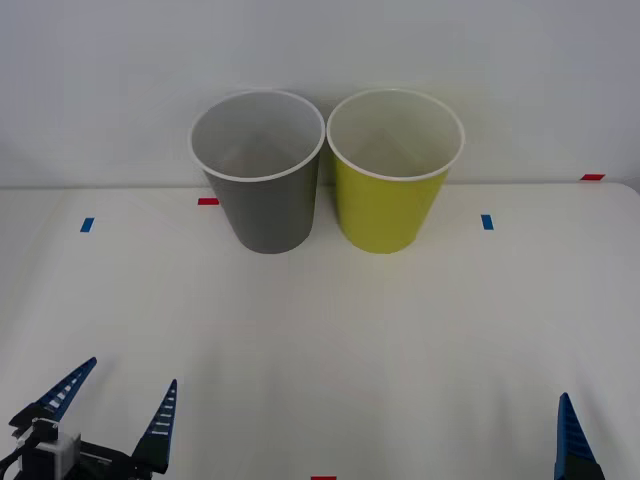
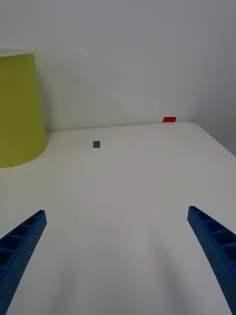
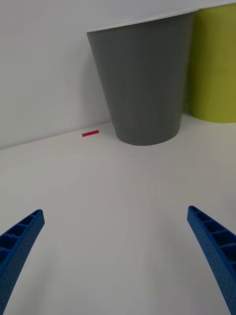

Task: Put cans in the gray bin and PET bottles in the light green bin.

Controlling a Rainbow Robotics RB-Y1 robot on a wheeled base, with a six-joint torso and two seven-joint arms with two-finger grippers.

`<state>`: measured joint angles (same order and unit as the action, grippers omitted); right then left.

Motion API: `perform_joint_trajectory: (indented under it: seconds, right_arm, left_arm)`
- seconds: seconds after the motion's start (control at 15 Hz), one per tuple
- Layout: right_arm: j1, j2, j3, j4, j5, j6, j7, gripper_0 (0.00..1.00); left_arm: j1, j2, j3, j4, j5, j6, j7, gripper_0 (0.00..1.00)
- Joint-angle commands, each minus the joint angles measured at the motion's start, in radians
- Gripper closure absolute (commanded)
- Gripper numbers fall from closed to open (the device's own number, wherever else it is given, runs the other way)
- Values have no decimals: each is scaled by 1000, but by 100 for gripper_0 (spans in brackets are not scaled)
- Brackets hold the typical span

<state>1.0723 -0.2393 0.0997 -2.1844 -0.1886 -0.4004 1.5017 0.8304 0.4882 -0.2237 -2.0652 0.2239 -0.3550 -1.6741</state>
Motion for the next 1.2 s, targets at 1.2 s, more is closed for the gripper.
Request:
perform_joint_trajectory:
  seconds: [1.2]
  right_arm:
    - [0,0,0,0,0,0,0,0]
  left_arm:
    - [202,-103,37,22,-21,-143,45,0]
